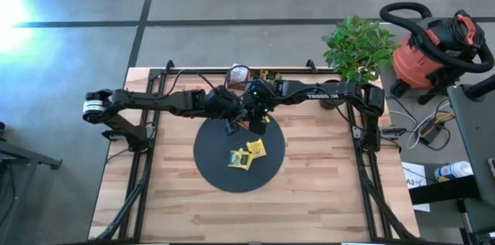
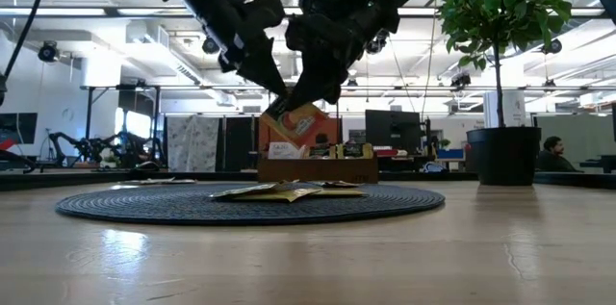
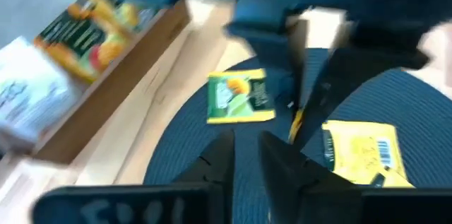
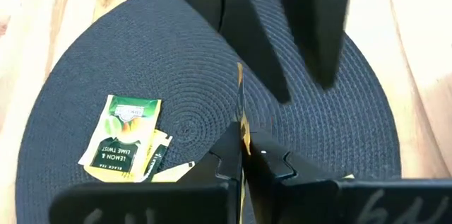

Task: Pick & Place Tea
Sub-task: Put the yellow tea bag into the middle section of the wooden organizer

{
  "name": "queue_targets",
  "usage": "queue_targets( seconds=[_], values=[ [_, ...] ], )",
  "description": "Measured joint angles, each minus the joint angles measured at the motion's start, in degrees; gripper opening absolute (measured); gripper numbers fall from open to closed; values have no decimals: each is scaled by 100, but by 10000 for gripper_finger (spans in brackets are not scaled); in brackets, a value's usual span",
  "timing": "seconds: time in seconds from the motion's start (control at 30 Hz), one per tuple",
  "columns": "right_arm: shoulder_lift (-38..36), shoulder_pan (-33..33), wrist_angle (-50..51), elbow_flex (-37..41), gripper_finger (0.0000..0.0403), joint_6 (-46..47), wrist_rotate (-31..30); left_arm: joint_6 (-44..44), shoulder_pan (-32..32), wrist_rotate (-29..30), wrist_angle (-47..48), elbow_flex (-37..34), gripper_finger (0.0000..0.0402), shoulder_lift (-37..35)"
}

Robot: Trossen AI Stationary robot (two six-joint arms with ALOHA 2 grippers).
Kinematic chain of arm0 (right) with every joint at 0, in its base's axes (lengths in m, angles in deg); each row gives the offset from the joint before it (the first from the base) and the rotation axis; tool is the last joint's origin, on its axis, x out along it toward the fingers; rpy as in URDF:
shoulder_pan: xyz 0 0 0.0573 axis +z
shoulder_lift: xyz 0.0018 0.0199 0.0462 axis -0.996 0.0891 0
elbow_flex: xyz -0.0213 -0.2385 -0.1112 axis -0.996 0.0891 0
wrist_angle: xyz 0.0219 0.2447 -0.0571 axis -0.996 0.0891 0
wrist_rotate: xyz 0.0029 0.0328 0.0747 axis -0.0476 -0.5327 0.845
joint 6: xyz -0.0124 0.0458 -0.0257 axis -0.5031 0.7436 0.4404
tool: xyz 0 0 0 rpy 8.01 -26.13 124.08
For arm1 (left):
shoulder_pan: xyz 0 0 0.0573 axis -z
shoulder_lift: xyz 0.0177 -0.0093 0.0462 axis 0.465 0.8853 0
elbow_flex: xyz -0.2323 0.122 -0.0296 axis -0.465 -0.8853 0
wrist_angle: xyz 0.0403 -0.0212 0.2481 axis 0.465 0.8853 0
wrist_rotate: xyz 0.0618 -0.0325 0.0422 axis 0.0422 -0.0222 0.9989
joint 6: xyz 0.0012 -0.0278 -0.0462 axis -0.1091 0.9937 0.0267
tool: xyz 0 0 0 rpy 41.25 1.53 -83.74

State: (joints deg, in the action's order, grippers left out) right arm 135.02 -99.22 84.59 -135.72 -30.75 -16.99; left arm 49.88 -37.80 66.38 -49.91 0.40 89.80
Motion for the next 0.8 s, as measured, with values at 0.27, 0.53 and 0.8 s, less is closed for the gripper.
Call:
queue_targets(
  seconds=[0.27, 0.53, 0.8],
  values=[
    [0, -135, -39, 2, 8, 178, -254, 1005, -4, 328, 403, -84, 105, -54],
    [-172, -454, -236, 4, 8, 514, -206, 1815, -153, 613, -513, -1074, 96, -876],
    [-302, -925, -1307, 4, 8, 1453, 336, 2829, -547, 100, -3707, -2923, 96, -1916]
  ],
)
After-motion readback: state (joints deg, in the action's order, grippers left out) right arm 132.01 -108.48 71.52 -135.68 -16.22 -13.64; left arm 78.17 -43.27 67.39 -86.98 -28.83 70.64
